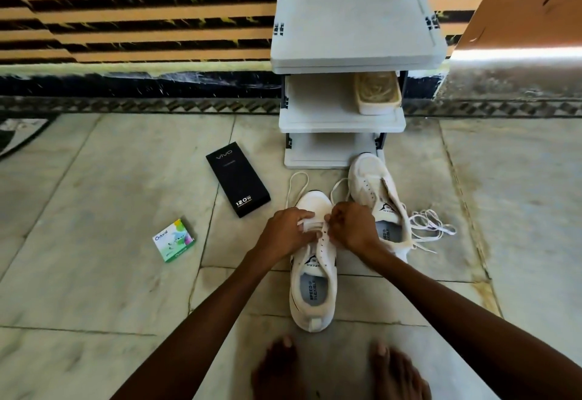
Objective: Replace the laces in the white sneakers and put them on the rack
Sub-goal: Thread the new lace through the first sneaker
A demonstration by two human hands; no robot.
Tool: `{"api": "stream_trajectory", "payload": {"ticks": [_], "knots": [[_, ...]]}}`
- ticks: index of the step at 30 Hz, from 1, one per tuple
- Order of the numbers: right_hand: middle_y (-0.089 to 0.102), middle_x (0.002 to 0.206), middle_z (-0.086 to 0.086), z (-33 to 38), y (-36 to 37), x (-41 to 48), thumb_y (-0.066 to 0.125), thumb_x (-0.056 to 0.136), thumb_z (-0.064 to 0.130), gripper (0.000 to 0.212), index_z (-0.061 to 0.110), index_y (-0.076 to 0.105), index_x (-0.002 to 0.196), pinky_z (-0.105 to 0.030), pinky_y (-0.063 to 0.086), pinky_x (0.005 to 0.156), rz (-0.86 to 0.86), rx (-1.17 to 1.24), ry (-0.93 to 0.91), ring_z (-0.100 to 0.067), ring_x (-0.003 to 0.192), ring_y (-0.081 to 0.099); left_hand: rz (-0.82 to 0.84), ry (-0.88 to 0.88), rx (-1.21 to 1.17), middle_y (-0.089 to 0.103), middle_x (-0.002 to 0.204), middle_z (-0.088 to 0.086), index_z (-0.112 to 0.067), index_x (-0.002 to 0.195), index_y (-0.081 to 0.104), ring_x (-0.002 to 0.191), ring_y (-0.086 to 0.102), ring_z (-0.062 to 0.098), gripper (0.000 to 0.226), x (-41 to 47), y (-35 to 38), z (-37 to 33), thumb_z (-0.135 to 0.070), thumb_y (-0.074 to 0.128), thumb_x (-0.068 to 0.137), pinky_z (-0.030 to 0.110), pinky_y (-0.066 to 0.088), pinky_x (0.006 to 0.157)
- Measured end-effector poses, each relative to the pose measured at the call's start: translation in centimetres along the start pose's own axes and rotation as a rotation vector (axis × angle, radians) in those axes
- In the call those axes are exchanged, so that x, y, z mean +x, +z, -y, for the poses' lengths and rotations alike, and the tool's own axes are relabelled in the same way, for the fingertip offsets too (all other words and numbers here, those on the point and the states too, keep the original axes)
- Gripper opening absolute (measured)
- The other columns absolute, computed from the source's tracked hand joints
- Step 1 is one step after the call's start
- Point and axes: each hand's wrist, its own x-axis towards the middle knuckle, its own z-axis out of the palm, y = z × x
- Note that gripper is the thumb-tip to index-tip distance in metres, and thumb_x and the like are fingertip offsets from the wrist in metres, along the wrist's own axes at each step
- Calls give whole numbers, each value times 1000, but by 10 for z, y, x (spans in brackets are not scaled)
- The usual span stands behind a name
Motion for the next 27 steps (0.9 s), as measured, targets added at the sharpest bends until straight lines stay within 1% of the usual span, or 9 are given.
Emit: {"api": "stream_trajectory", "payload": {"ticks": [2,6,10,12,16,19,21,24,27], "knots": [[72,78,-12,2,-2,0,68,88,21,17,8,70,76,-26,39,62,-10,10,1,-27,75,65,3,-9,-11,61,132,2,-23,131,60,119,57,19,58,0,2,0,-44,76,80,25,40,95],[71,74,-12,1,-5,0,69,86,18,15,9,69,74,-30,49,67,-7,41,-1,-27,72,65,25,-3,20,58,135,2,-24,134,57,122,54,19,58,2,3,3,-46,72,82,22,36,93],[62,64,-3,4,-7,-3,70,84,13,27,19,57,61,-24,38,60,-42,38,-13,-18,62,57,25,-2,50,57,136,1,-25,135,56,122,53,19,59,4,4,3,-47,72,83,28,40,96],[65,61,-2,3,-8,-2,71,81,9,33,22,53,56,-23,44,56,-53,94,13,-18,60,63,9,-4,76,57,136,0,-27,135,55,121,54,19,58,3,4,2,-48,71,83,30,41,96],[71,64,-7,1,-8,-3,72,80,7,29,19,58,56,-45,59,63,-46,194,54,-24,60,70,-17,1,173,56,137,-3,-31,136,53,121,54,19,57,2,4,0,-51,68,84,32,42,95],[72,67,-7,3,-14,1,73,79,6,26,20,62,60,-46,60,68,63,157,67,-25,65,71,12,0,136,56,137,-1,-26,134,56,122,53,20,53,4,4,-2,-45,68,86,34,42,98],[73,70,-8,7,-24,4,73,76,3,18,16,64,67,-47,60,70,131,58,39,-27,68,71,-12,15,2,64,124,3,-18,123,66,111,59,19,35,5,0,-3,-34,65,92,31,45,95],[72,67,-7,16,-48,2,64,82,-5,14,8,65,77,-41,60,61,146,121,-1,-22,59,70,-129,9,-266,70,77,-1,-10,97,76,67,63,4,19,3,-12,-4,-21,60,96,26,53,74],[72,65,-10,34,-77,-5,58,85,-12,16,1,64,78,-39,61,59,176,296,-49,-19,55,70,-153,-1,-520,67,70,-1,-9,99,75,54,59,0,13,-2,-36,-18,-13,64,93,20,52,61]]}}
